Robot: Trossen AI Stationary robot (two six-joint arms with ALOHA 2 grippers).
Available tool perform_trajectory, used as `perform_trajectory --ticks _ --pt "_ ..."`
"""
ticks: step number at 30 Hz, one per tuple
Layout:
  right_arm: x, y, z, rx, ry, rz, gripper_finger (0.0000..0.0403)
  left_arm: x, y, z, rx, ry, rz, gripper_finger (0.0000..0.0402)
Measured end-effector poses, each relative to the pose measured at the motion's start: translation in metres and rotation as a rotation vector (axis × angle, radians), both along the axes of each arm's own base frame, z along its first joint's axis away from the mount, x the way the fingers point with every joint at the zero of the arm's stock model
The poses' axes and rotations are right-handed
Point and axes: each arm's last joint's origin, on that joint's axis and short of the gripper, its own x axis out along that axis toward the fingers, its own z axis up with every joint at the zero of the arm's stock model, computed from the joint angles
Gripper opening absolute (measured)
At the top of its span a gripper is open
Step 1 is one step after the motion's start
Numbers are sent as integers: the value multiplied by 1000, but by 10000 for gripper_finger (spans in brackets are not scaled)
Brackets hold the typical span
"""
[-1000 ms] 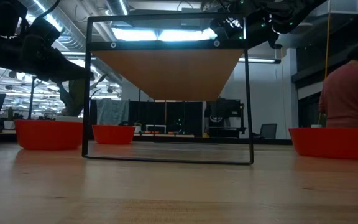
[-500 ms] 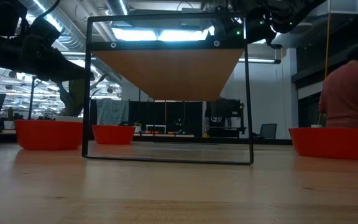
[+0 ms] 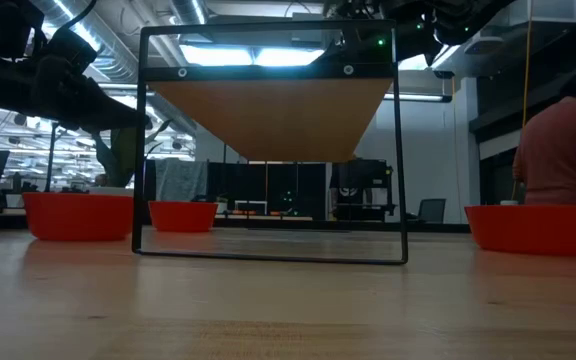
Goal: Pick & Place Mini bowls
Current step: Stack the right white patterned bowl on top of the white patterned bowl on the shelf
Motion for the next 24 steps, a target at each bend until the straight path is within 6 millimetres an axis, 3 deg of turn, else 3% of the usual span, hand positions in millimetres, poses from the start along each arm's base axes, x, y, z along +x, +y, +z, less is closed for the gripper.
perform_trajectory --ticks 8,18,24 --pt "9 24 0 -71 14 26 0 0 0 0 0 0 0 4" --pt "12 22 25 -115 -46 -12 0 0 0 0 0 0 0 4" --pt "19 8 41 -118 -89 -18 0 0 0 0 0 0 0 4"
